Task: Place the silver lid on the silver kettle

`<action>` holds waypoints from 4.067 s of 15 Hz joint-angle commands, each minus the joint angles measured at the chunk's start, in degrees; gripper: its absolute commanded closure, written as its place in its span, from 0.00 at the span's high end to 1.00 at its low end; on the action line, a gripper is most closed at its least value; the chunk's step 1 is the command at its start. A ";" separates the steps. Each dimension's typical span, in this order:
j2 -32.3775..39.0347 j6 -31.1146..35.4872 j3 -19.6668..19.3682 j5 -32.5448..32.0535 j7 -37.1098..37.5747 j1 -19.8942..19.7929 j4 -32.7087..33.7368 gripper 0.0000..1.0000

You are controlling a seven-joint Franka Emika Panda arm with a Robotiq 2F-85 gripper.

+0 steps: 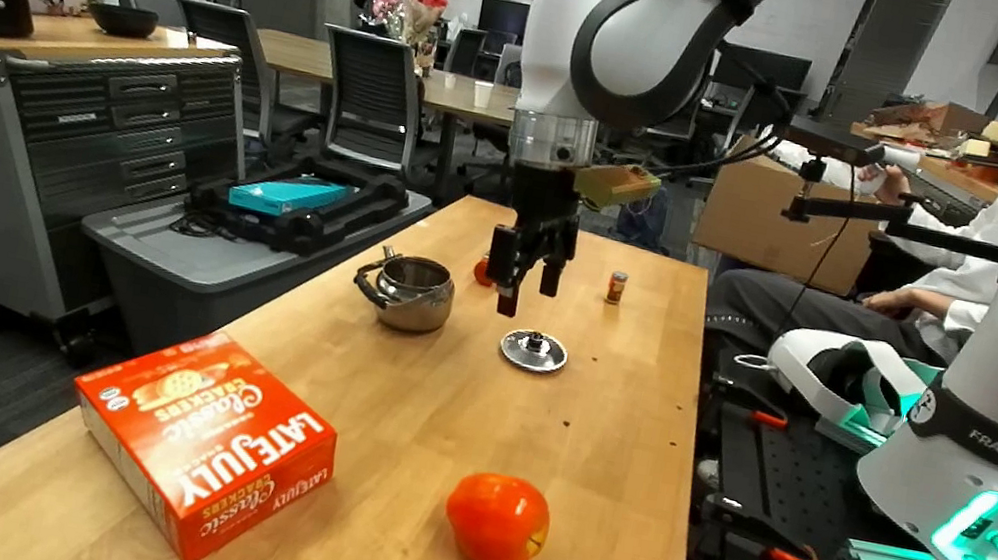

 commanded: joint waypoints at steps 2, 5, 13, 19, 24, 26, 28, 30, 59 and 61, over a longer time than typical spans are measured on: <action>4.00 4.31 -0.72 3.19 -2.95 -1.49 0.27 1.00; 4.62 6.46 -1.56 1.67 -1.26 -1.34 -0.43 1.00; 5.53 6.95 -4.77 -1.66 3.26 -0.89 -0.85 1.00; 6.56 5.38 -6.52 -1.89 3.26 -2.16 0.40 1.00; 8.82 5.35 -6.46 -0.62 1.09 -3.95 1.69 1.00; 9.76 5.32 -6.31 -0.25 0.24 -4.62 2.25 1.00; 10.54 5.07 -6.31 -0.27 -0.15 -4.98 2.85 1.00; 11.20 4.84 -6.15 -0.29 -0.76 -5.23 3.36 1.00; 15.24 3.44 -5.80 -1.28 -1.94 -4.37 5.98 0.09; 15.14 3.42 -5.76 -1.25 -2.00 -4.37 5.95 0.13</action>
